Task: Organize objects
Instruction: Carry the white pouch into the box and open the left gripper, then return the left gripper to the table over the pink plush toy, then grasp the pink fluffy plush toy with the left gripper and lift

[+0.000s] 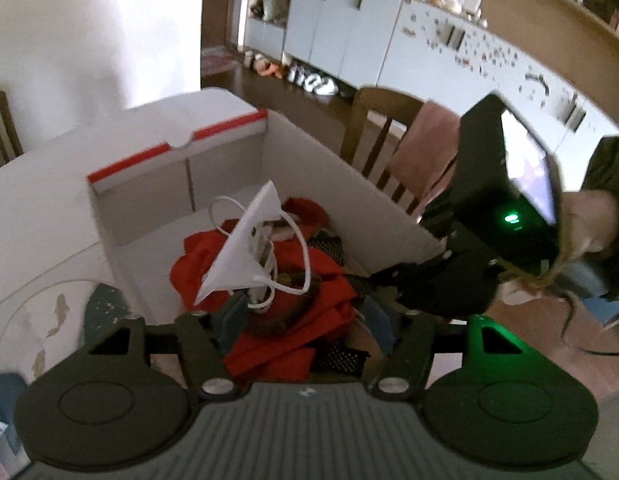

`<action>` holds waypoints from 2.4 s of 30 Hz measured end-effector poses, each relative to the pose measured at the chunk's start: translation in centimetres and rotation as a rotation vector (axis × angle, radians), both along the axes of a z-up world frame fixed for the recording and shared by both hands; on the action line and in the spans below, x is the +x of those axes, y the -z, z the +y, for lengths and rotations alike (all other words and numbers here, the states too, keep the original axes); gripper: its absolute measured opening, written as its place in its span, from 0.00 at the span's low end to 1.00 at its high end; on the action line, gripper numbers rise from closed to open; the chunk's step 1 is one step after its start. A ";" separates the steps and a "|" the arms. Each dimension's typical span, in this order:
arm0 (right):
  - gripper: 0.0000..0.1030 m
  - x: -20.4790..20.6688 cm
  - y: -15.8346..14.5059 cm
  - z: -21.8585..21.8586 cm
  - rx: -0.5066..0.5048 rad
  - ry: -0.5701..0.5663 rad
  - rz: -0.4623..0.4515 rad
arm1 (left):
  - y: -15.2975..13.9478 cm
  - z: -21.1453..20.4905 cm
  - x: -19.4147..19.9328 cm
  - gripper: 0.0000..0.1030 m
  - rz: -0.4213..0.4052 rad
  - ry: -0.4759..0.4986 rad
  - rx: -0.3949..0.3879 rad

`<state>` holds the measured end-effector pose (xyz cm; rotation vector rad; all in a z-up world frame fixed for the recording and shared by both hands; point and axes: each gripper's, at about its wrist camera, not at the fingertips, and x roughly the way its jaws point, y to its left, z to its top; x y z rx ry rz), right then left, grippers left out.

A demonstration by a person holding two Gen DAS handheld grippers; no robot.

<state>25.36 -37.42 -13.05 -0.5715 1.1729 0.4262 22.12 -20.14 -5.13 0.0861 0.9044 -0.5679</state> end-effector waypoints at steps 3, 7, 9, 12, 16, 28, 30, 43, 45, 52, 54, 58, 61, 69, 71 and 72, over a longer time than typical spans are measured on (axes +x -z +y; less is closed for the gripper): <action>0.13 0.0 -0.1 0.1 -0.004 0.003 -0.001 | -1.0 1.3 -1.4 0.62 -0.039 -0.031 -0.013; 0.13 0.0 -0.1 0.2 -0.006 0.010 -0.001 | -2.1 3.6 -3.1 0.62 -0.087 -0.093 0.001; 0.13 0.0 -0.1 0.2 -0.005 0.017 -0.001 | -2.3 4.9 -3.9 0.62 -0.109 -0.129 0.022; 0.13 0.0 -0.1 0.2 -0.005 0.021 -0.001 | -2.9 7.5 -4.9 0.62 -0.130 -0.196 0.039; 0.12 0.1 -0.1 0.3 -0.007 0.036 0.002 | -3.2 11.2 -6.0 0.62 -0.136 -0.291 0.046; 0.13 0.4 0.1 0.6 -0.026 0.059 0.009 | -1.4 22.5 -6.5 0.62 -0.147 -0.516 0.206; 0.13 0.4 0.2 0.7 -0.031 0.063 0.009 | -0.9 24.5 -5.6 0.63 -0.144 -0.538 0.233; 0.15 0.9 0.7 1.3 -0.061 0.099 0.019 | 4.4 30.4 -0.9 0.82 -0.027 -0.507 0.262; 0.15 1.0 0.9 1.3 -0.066 0.102 0.021 | 5.3 30.5 -0.4 0.83 -0.009 -0.490 0.273; 0.16 1.3 1.5 1.7 -0.085 0.112 0.028 | 7.2 31.1 1.0 0.85 0.004 -0.485 0.303; 0.16 1.4 1.5 1.7 -0.086 0.116 0.029 | 7.6 31.4 1.3 0.85 0.002 -0.486 0.306; 0.17 1.4 1.6 1.8 -0.094 0.124 0.030 | 8.2 31.8 1.6 0.85 -0.001 -0.479 0.296; 0.17 1.4 1.7 1.9 -0.099 0.126 0.029 | 8.2 32.3 1.5 0.81 -0.013 -0.488 0.271; 0.17 1.5 1.8 2.1 -0.110 0.142 0.026 | 7.2 32.9 0.3 0.64 -0.041 -0.490 0.250; 0.17 1.5 1.8 2.0 -0.109 0.147 0.025 | 6.3 33.1 -0.4 0.64 -0.053 -0.494 0.242; 0.17 1.5 1.8 2.0 -0.109 0.147 0.025 | 5.8 33.2 -0.7 0.64 -0.056 -0.492 0.234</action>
